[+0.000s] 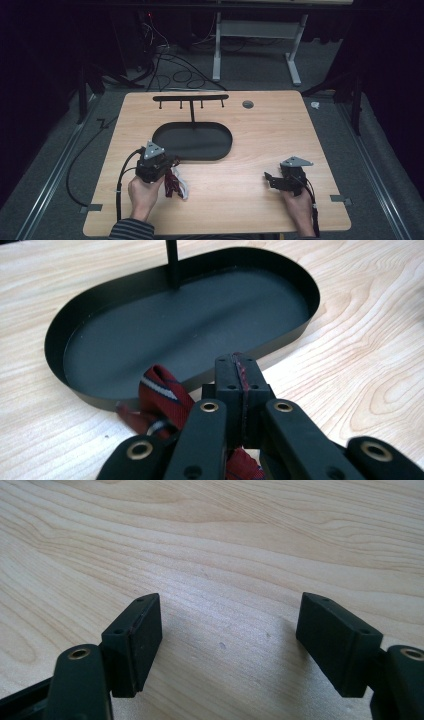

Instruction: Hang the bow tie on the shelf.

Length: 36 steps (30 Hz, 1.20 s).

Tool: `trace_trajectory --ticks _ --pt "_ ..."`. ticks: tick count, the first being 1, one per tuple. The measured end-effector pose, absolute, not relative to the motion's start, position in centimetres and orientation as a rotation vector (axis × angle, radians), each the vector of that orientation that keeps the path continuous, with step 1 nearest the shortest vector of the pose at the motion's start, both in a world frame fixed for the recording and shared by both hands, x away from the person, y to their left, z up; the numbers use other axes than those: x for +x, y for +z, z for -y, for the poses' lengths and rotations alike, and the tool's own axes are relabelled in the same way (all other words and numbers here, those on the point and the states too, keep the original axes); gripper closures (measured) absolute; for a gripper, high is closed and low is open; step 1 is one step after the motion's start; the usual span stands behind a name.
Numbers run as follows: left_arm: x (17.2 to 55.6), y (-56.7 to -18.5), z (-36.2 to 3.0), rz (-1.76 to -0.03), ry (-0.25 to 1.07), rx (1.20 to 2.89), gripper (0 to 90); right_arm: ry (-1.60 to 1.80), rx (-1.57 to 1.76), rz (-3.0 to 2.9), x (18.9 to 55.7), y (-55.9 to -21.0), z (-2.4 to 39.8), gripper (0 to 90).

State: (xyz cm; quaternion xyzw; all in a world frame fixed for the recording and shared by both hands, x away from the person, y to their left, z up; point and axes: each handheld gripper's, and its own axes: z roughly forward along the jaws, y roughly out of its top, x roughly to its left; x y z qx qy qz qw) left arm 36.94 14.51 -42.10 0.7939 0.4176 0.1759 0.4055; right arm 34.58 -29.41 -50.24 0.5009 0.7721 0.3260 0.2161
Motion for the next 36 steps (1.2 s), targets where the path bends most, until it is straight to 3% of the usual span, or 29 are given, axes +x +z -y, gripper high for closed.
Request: trace_trajectory --ticks 36 --pt "39.1 -37.8 -14.6 -1.04 0.478 1.905 90.0 0.903 1.391 -2.141 34.5 -50.2 29.4 27.9"
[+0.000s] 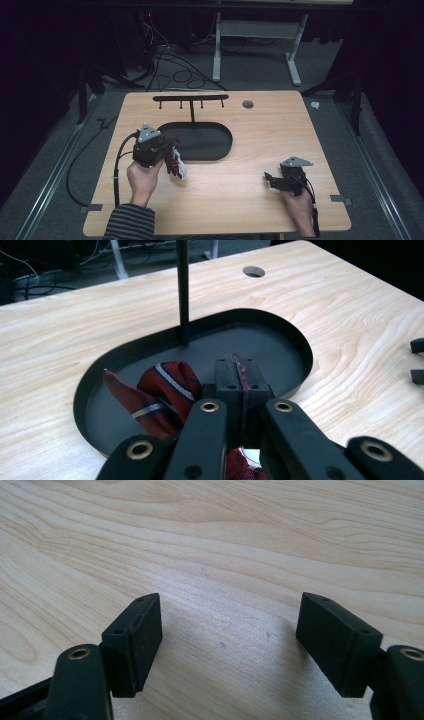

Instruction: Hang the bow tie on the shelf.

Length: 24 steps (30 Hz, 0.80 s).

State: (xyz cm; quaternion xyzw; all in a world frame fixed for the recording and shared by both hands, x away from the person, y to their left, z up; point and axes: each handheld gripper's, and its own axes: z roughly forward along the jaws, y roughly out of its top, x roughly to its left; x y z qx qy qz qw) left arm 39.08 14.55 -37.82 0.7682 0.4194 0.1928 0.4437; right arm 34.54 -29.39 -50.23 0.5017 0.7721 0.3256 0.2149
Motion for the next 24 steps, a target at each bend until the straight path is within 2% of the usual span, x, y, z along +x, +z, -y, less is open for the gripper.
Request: trace_trajectory --ticks 24 --pt "41.9 -35.3 -13.8 -1.051 0.528 1.886 90.0 0.909 1.392 -2.141 34.6 -50.2 29.5 27.9"
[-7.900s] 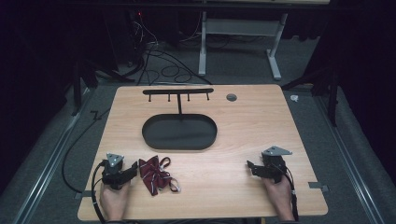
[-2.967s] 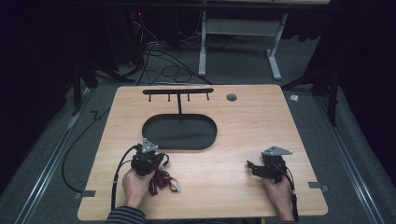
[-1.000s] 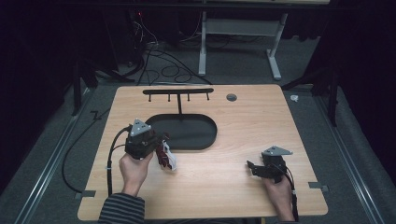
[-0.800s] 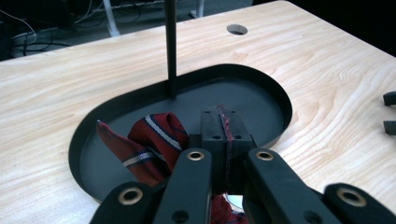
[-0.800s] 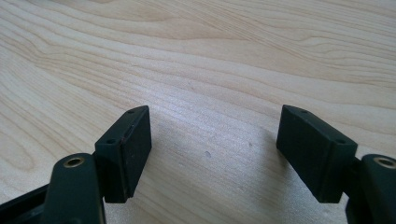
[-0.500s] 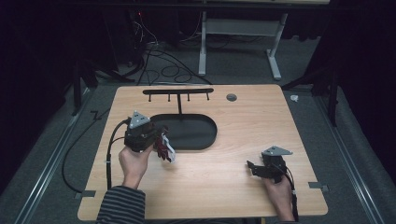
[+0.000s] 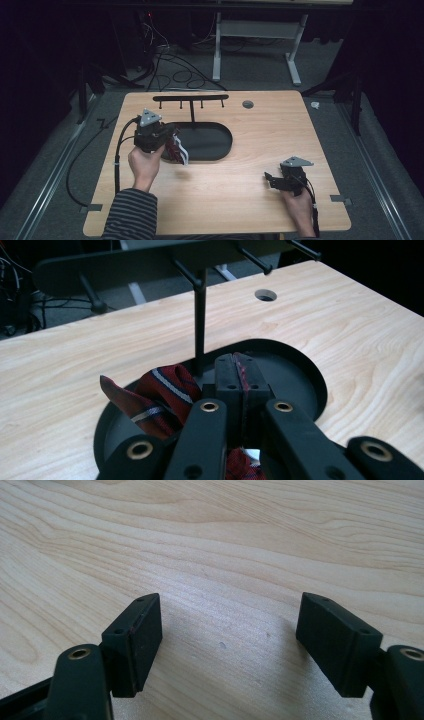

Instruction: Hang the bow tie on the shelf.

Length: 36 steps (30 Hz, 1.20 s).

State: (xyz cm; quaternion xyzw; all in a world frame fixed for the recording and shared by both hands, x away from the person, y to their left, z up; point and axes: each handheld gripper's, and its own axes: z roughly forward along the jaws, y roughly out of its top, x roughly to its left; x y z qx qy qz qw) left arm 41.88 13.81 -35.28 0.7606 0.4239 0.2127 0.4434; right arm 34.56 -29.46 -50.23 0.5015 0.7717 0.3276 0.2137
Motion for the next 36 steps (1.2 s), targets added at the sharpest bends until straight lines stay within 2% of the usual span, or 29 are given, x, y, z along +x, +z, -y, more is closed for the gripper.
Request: trace_trajectory --ticks 16,36 --pt "44.9 -34.2 -12.7 -1.094 0.58 1.873 90.0 0.91 1.39 -2.144 34.5 -50.2 29.4 27.8" --pt "46.8 -33.6 -11.7 -1.119 0.565 1.827 90.0 0.913 1.392 -2.144 34.5 -50.2 29.5 27.8"
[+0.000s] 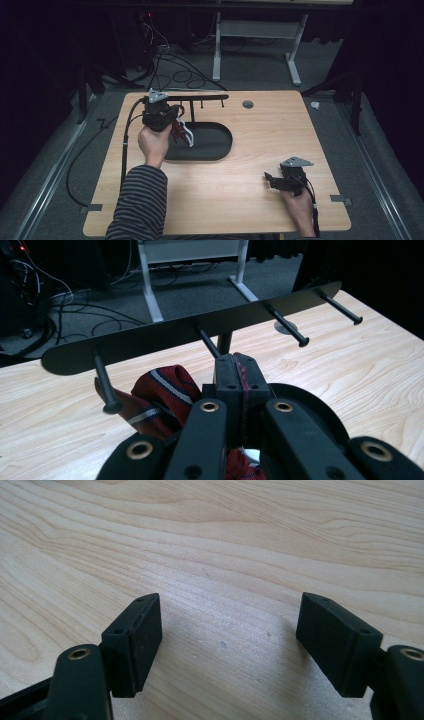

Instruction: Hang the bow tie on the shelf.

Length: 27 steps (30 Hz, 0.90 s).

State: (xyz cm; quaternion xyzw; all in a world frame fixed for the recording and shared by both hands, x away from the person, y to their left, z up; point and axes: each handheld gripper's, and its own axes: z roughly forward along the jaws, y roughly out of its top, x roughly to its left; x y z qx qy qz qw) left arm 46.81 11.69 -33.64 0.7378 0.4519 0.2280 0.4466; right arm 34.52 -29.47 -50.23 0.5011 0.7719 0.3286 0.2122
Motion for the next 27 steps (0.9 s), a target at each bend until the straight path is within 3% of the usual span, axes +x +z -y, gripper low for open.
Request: trace_trajectory --ticks 20,27 --pt "49.0 -33.8 -10.7 -1.189 0.654 1.861 89.0 0.915 1.391 -2.146 34.5 -50.2 29.5 27.7" --pt "48.7 -33.6 -10.8 -1.178 0.642 1.86 81.7 0.913 1.39 -2.146 34.5 -50.2 29.5 27.7"
